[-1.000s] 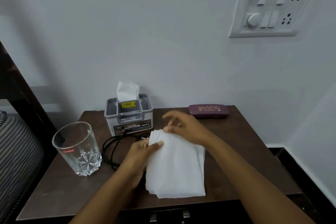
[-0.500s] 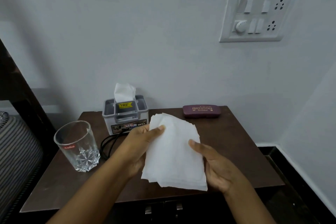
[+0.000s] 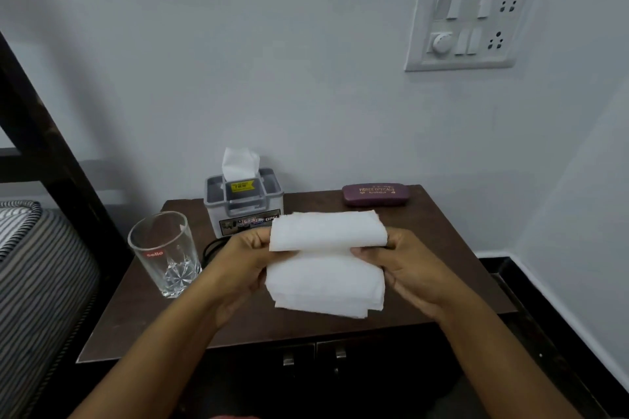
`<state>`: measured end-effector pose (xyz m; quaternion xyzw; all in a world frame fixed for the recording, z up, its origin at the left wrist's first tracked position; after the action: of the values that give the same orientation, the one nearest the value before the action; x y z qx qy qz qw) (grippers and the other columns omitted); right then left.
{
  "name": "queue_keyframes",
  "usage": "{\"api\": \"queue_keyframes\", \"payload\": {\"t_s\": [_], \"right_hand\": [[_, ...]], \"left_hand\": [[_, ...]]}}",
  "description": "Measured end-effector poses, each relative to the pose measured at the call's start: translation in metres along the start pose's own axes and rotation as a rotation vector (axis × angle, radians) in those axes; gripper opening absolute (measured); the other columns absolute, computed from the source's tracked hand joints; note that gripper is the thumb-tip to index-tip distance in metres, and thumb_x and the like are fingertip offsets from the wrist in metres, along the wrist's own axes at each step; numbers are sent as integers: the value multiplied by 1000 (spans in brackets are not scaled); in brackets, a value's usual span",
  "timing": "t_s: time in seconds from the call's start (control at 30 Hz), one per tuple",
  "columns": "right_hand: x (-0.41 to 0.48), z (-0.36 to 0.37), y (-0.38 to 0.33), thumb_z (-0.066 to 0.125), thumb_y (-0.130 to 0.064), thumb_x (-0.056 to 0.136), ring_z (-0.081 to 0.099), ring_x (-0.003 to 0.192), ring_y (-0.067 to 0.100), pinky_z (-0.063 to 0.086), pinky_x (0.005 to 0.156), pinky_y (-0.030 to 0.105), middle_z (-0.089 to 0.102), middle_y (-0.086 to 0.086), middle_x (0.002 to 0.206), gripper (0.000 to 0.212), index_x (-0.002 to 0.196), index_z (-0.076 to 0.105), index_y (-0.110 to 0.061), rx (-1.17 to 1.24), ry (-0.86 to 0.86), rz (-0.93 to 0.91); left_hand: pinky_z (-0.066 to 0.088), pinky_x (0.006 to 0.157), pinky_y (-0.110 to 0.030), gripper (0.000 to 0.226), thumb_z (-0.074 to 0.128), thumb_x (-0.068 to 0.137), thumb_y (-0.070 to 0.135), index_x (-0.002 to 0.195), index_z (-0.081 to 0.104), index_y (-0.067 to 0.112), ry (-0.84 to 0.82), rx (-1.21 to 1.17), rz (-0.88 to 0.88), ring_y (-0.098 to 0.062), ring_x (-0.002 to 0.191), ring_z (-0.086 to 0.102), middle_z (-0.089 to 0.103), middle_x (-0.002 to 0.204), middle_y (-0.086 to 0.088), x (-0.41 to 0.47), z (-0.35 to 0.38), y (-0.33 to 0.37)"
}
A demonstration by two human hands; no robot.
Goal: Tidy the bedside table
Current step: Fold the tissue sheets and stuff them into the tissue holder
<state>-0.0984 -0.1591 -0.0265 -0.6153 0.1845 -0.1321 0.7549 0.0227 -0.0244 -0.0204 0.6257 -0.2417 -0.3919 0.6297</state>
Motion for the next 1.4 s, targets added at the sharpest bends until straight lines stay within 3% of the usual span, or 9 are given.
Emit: {"api": "queue_keyframes", "payload": {"t_s": [0.17,0.43,0.6,0.7,0.8,0.87,1.07,1.3,1.4], "right_hand": [[-13,9,-33,46,14,86,69,83,11,52,61,20,74,-3,92,39,73,75,-9,-261,14,-198],[-10,25,-59,45,14,86,66,81,14,50,69,21,69,-2,84,38,69,69,-9,-467,-55,-363],[6,49,-82,41,16,82,65,89,16,52,75,27,69,-5,90,45,67,70,-15,-662,-196,-334],[28,57,-93,44,11,81,64,87,16,51,76,33,68,-5,91,39,83,69,-19,-603,-178,-356],[64,51,-79,50,-24,93,55,87,23,47,81,39,60,12,103,26,116,60,-20,-2,-85,-238],[89,64,-59,50,-51,85,57,90,23,50,90,41,60,13,106,53,126,52,-17,204,-143,-106],[176,96,-51,75,-11,74,65,103,21,54,90,43,67,6,115,54,124,53,-13,-350,46,-247],[227,95,-46,70,-3,77,60,109,26,50,92,35,64,12,118,44,119,57,-7,-734,109,-324],[230,102,-40,68,-5,79,59,109,25,46,84,26,63,12,119,45,122,55,-8,-792,80,-354]], "left_hand": [[53,50,-28,33,50,88,1,67,72,15,-25,-101,41,-30,75,60,70,89,-16,-9,-10,8],[57,49,-29,35,38,81,21,103,60,5,-198,-408,-167,-25,70,66,68,102,-17,-15,-9,10],[48,58,-24,46,59,80,52,108,69,17,-394,276,-197,-19,72,61,73,91,-6,-5,-4,34],[54,70,-30,28,76,70,33,91,74,13,-312,492,-116,-21,79,69,75,92,-11,7,-9,54],[49,82,-37,39,82,61,32,89,71,6,-104,422,-23,-28,87,65,72,98,-18,30,-41,79],[53,75,-28,31,73,67,31,90,71,10,25,326,52,-23,84,66,74,94,-10,47,-66,97],[48,79,-25,22,67,79,28,95,70,12,136,288,53,-15,88,66,73,92,0,99,-113,95],[38,60,-15,14,74,75,19,79,71,6,225,585,98,6,55,56,66,63,9,140,-151,82],[46,73,-21,6,77,72,19,75,72,17,240,655,98,-6,75,63,71,74,7,150,-159,78]]}}
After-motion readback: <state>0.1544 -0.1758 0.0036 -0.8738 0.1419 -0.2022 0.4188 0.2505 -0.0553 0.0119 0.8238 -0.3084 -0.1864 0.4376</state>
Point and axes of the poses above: each hand's wrist, its own x-axis towards the middle knuckle, its own z-axis out of the palm, y = z × x, the point moved 8 cm from there along x, towards the middle knuckle
